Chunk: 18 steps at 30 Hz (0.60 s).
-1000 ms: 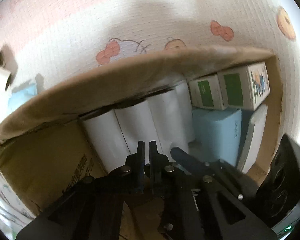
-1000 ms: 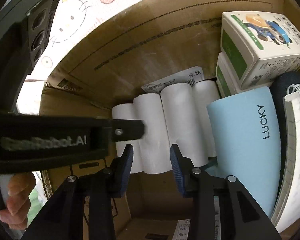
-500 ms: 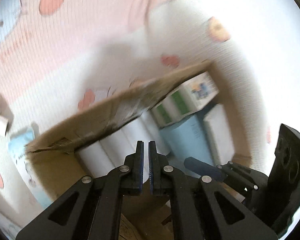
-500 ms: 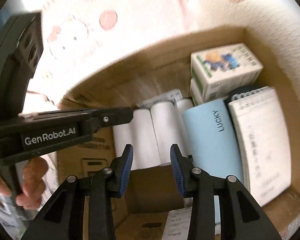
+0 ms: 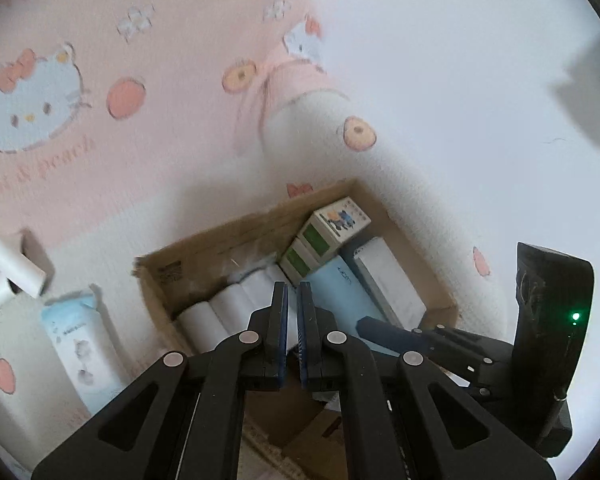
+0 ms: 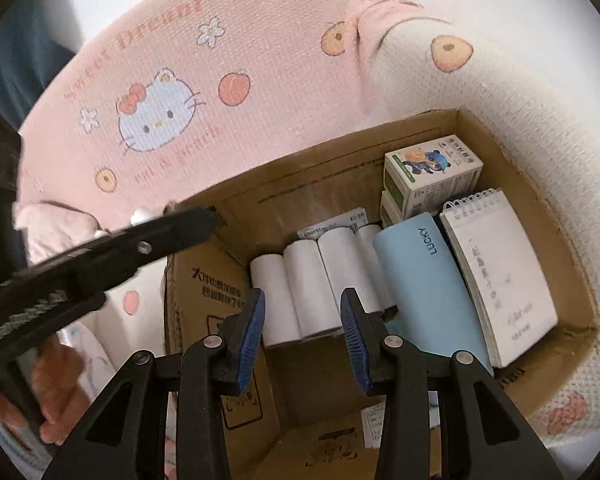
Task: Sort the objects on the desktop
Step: 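Withdraw both tools from the box back toward the tube pile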
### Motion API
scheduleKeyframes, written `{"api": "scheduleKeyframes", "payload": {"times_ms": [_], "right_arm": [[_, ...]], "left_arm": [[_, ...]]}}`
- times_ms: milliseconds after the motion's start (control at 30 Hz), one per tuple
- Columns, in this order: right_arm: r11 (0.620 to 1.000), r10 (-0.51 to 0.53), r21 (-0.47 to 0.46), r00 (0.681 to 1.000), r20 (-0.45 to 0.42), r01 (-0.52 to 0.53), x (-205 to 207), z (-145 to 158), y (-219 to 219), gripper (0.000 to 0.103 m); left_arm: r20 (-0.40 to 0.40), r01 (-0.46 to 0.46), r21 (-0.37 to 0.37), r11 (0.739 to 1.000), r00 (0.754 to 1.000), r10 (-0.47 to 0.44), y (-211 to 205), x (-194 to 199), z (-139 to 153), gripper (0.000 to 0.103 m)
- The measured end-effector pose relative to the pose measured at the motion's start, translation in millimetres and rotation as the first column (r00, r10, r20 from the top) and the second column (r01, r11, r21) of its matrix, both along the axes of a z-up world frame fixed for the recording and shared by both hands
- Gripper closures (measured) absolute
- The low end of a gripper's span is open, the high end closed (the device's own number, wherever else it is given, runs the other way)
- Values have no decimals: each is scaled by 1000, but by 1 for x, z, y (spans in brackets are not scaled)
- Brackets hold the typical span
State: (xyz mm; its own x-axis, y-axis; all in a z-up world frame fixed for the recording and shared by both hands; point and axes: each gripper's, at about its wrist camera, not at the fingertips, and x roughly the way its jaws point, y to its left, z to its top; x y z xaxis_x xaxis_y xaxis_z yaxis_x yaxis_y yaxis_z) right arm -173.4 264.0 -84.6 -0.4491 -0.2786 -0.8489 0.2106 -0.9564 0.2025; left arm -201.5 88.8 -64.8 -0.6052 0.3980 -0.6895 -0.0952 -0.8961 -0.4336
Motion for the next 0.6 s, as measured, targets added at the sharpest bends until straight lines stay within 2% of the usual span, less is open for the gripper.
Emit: {"api": "scheduleKeyframes", "payload": {"times_ms": [133, 300, 467, 600], "right_arm": [[999, 18, 30, 1000, -18, -17, 8, -4, -21, 67], [999, 27, 36, 998, -56, -25, 20, 1, -34, 67], [998, 26, 52, 994, -108, -21, 33, 9, -49, 67], [998, 58, 10, 987, -152, -58, 50, 15, -65, 67]], "left_arm": [[-56, -22, -56, 998, 998, 19, -11, 26, 2, 98], [-47, -47, -30, 998, 998, 46, -37, 52, -8, 98], [-58, -32, -44, 999, 998, 29, -65, 74, -17, 98], [-81, -41, -118, 992, 996, 32, -82, 94, -27, 98]]}}
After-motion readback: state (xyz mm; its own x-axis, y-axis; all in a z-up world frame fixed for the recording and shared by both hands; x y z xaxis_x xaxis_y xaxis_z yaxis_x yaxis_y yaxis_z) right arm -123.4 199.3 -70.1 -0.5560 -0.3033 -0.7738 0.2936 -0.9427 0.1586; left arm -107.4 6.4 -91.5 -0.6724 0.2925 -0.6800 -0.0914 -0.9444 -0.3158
